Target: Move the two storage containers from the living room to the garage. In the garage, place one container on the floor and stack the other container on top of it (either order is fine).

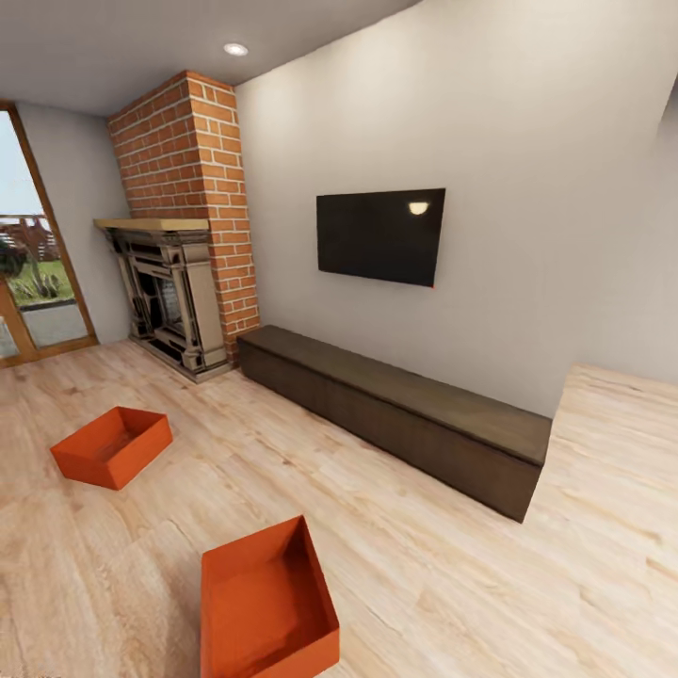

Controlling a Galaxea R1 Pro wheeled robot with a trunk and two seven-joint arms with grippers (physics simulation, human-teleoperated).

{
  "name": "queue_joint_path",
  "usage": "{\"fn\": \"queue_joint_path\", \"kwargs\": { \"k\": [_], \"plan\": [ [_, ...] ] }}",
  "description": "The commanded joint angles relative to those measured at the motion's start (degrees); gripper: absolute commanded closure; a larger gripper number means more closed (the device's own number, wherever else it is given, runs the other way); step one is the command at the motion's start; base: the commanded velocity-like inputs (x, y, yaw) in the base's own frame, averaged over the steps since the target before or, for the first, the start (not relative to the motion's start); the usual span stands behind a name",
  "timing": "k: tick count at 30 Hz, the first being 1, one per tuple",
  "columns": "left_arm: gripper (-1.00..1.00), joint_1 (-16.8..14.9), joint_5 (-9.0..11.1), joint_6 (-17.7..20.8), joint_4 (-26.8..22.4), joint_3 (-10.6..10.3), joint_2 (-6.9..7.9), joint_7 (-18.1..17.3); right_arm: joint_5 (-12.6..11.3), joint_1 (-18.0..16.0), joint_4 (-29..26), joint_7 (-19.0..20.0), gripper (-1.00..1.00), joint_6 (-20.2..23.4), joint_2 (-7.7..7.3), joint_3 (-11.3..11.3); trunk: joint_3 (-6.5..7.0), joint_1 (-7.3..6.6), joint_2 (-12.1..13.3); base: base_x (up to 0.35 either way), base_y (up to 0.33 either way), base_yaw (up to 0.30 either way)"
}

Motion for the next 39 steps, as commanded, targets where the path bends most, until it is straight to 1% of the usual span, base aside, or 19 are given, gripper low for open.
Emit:
{"fn": "queue_joint_path", "kwargs": {
  "k": [1,9,15,39],
  "plan": [
    [-1.0,0.0,0.0,-0.2,0.0,0.3,-0.02,0.0,-0.3,0.0,0.0,-0.1,-1.0,-0.1,-0.01,0.4,-0.05,0.03,0.0,0.281,-0.228,0.266],
    [-1.0,0.0,0.1,-0.3,-0.1,0.5,0.04,0.0,-0.2,0.0,0.0,-0.1,-1.0,-0.2,-0.01,0.4,-0.05,0.03,0.0,0.263,-0.214,0.266],
    [-1.0,0.0,0.0,-0.4,-0.1,0.6,0.06,0.0,-0.1,0.0,0.0,-0.1,-1.0,-0.2,-0.06,0.4,-0.05,0.03,0.0,0.173,-0.118,0.266],
    [-1.0,0.0,0.1,-0.4,-0.3,0.6,0.06,0.0,-0.1,0.0,0.0,-0.1,-1.0,-0.3,-0.03,0.3,-0.05,0.03,0.0,0.01,-0.005,0.267]
  ]
}}
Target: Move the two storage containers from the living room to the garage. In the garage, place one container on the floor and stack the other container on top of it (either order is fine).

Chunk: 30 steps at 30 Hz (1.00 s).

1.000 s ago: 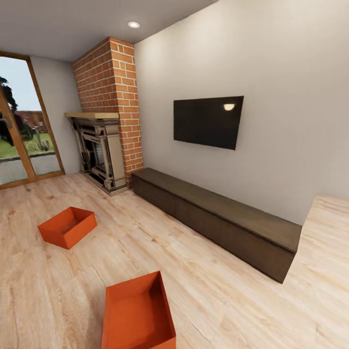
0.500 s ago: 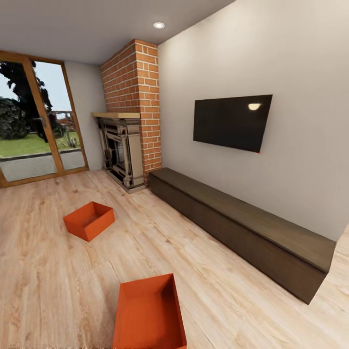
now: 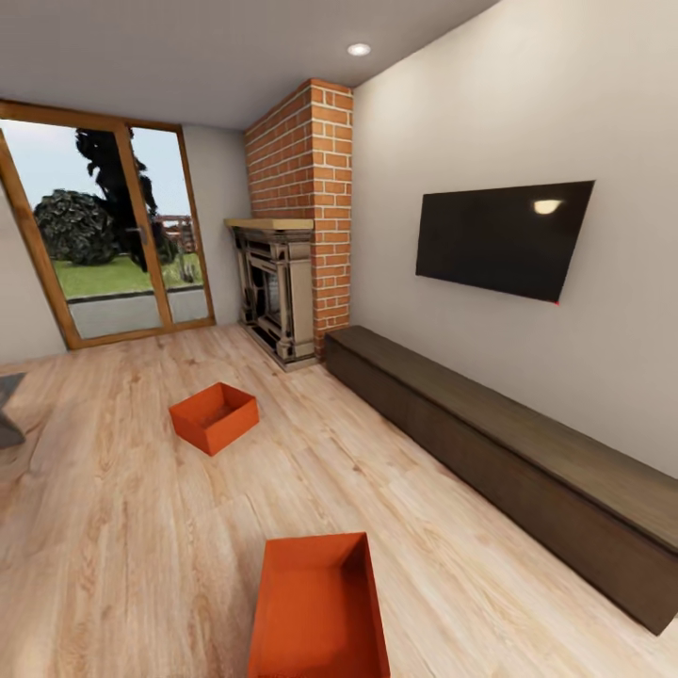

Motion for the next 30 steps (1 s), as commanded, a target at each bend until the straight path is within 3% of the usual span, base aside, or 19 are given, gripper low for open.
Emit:
{"fn": "queue_joint_path", "kwargs": {
  "k": [1,14,25,30],
  "plan": [
    [-1.0,0.0,0.0,-0.1,0.0,0.3,-0.02,0.0,-0.3,0.0,0.0,-0.1,-1.0,-0.1,0.0,0.5,-0.05,0.0,0.0,0.0,0.0,0.267],
    [-1.0,0.0,0.0,-0.1,0.0,0.3,-0.08,0.0,-0.6,0.0,0.0,0.0,-1.0,-0.1,-0.03,0.2,-0.05,0.0,0.0,0.0,0.0,0.09],
    [-1.0,0.0,0.0,-0.1,0.0,0.3,-0.11,0.0,-0.7,0.0,0.0,-0.1,-1.0,0.0,-0.08,0.2,-0.05,0.0,0.0,0.0,0.0,0.242],
    [-1.0,0.0,0.0,-0.1,0.0,0.4,-0.04,0.0,-0.4,0.0,0.0,-0.1,-1.0,0.0,-0.08,0.5,-0.05,0.0,0.0,0.0,0.0,0.068]
  ]
}}
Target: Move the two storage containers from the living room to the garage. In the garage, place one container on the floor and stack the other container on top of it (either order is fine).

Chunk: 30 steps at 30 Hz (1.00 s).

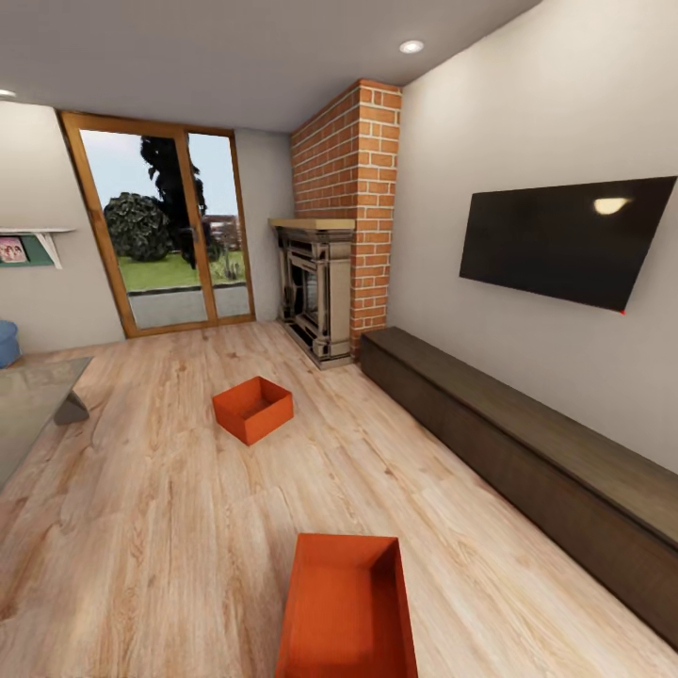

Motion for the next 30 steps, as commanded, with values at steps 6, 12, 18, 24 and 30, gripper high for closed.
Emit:
{"fn": "queue_joint_path", "kwargs": {
  "k": [6,12,18,24,30],
  "plan": [
    [-1.0,0.0,0.0,-0.1,0.0,0.3,-0.06,0.0,0.2,0.0,0.0,0.0,-1.0,-0.1,-0.01,0.9,-0.05,0.0,0.0,0.0,0.0,0.004],
    [-1.0,0.0,-0.1,-0.1,0.0,0.3,-0.08,0.0,0.2,0.0,0.0,0.2,-1.0,0.1,-0.01,1.0,-0.05,0.0,0.0,0.018,-0.008,0.0],
    [-1.0,0.0,-0.1,-0.1,0.0,0.3,-0.09,0.0,0.0,0.0,0.0,0.0,-1.0,0.1,-0.01,0.9,-0.05,0.0,0.0,0.197,-0.129,0.0],
    [-1.0,0.0,-0.1,-0.1,0.0,0.3,-0.09,0.0,-0.1,0.0,0.0,-0.1,-1.0,-0.1,-0.13,0.9,-0.05,0.0,0.0,0.249,-0.097,0.0],
    [-1.0,0.0,-0.1,-0.2,-0.1,0.3,-0.02,0.0,-0.1,0.0,0.2,-0.1,-1.0,0.2,-0.14,0.8,-0.05,0.0,0.0,0.082,-0.014,0.0]
  ]
}}
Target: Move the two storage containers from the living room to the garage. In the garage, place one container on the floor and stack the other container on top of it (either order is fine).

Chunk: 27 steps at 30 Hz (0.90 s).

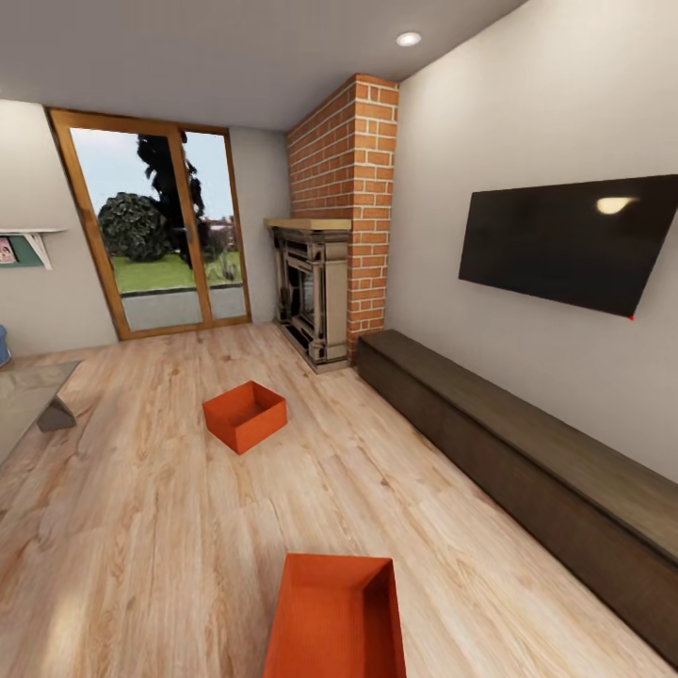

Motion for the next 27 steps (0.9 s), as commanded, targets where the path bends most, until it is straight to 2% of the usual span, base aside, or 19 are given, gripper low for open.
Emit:
{"fn": "queue_joint_path", "kwargs": {
  "k": [1,27],
  "plan": [
    [-1.0,0.0,0.0,-0.1,0.0,0.3,-0.01,0.0,-0.3,0.0,0.1,-0.1,-1.0,-0.1,0.0,0.4,-0.05,0.0,0.0,0.014,-0.003,0.0],
    [-1.0,0.0,0.0,-0.1,0.0,0.3,-0.08,0.0,-0.4,0.0,0.3,-0.2,-1.0,-0.4,0.13,0.0,-0.05,0.0,0.0,0.016,0.021,-0.001]
  ]
}}
